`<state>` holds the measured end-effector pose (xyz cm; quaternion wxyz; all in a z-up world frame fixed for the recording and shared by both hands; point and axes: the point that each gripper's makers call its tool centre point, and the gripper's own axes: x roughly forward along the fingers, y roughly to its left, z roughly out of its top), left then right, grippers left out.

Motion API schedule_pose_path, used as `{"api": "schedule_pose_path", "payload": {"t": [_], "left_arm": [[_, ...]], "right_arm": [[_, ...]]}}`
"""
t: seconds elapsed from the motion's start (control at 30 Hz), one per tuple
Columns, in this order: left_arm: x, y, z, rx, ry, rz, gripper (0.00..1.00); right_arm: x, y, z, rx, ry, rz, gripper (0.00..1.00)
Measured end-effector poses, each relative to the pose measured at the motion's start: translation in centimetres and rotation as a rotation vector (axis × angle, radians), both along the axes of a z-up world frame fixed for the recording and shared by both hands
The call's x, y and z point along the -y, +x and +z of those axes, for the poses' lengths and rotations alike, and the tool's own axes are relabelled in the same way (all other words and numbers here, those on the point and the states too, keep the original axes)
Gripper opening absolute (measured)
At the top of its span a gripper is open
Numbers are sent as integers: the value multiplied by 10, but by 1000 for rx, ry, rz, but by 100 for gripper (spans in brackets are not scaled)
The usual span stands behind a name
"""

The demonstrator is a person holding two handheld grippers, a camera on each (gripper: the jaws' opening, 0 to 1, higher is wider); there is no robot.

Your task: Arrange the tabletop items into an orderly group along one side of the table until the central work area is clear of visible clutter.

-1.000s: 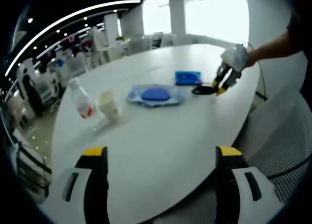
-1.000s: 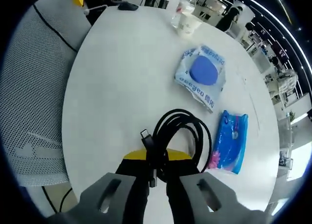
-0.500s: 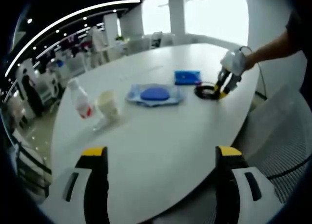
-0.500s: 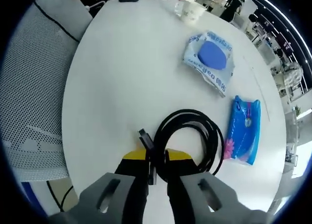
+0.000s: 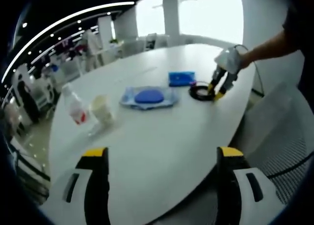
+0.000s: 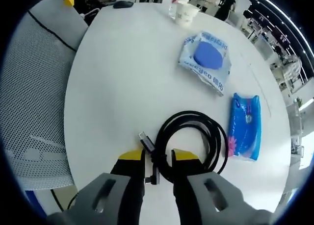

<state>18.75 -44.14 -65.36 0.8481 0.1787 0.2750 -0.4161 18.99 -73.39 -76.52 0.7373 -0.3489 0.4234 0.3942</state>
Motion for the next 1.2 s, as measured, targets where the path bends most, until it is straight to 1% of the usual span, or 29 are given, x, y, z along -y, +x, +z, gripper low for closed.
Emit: {"api": "schedule_pose_path", "payload": {"t": [0.1, 0.23, 0.3, 0.4, 0.47, 0.53, 0.6, 0.63, 0.67, 0.7, 0.77, 0.87, 0.97, 1.03, 1.2], "left_arm": [[4, -3, -1, -5, 7, -30, 87], [10, -3, 0, 4, 11, -59, 86], [14, 1, 3, 7, -1, -62, 83], [23, 8, 9, 14, -40, -65, 79], [28, 12, 9, 10, -38, -66, 79], [36, 16, 12, 26, -26, -92, 79], [42, 21, 14, 24, -30, -96, 79], [45, 23, 15, 22, -33, -97, 79], [49, 26, 17, 24, -41, -100, 79], [50, 27, 18, 24, -43, -101, 76], [55, 35, 22, 23, -53, -92, 71], [62, 47, 26, 3, -90, -63, 71], [70, 56, 32, 14, -111, -75, 71], [75, 64, 35, 18, -105, -84, 72], [81, 83, 43, 21, -87, -94, 73]], "right_arm": [[-3, 3, 7, 24, 40, -49, 25], [-9, 6, 13, 33, 113, -138, 30], [-13, 8, 16, 41, 157, -188, 32], [-18, 11, 20, 46, 219, -260, 33], [-16, 14, 21, 59, 227, -323, 35], [-14, 18, 21, 72, 243, -375, 37], [-16, 24, 22, 83, 313, -451, 38], [-16, 26, 21, 86, 325, -469, 38], [-16, 27, 21, 89, 333, -481, 38], [-17, 27, 21, 90, 338, -482, 38], [-22, 30, 24, 102, 386, -509, 38], [-29, 34, 26, 112, 417, -509, 40], [-36, 38, 29, 126, 431, -509, 42], [-39, 42, 31, 132, 441, -512, 43], [-40, 50, 36, 159, 464, -557, 47]]}}
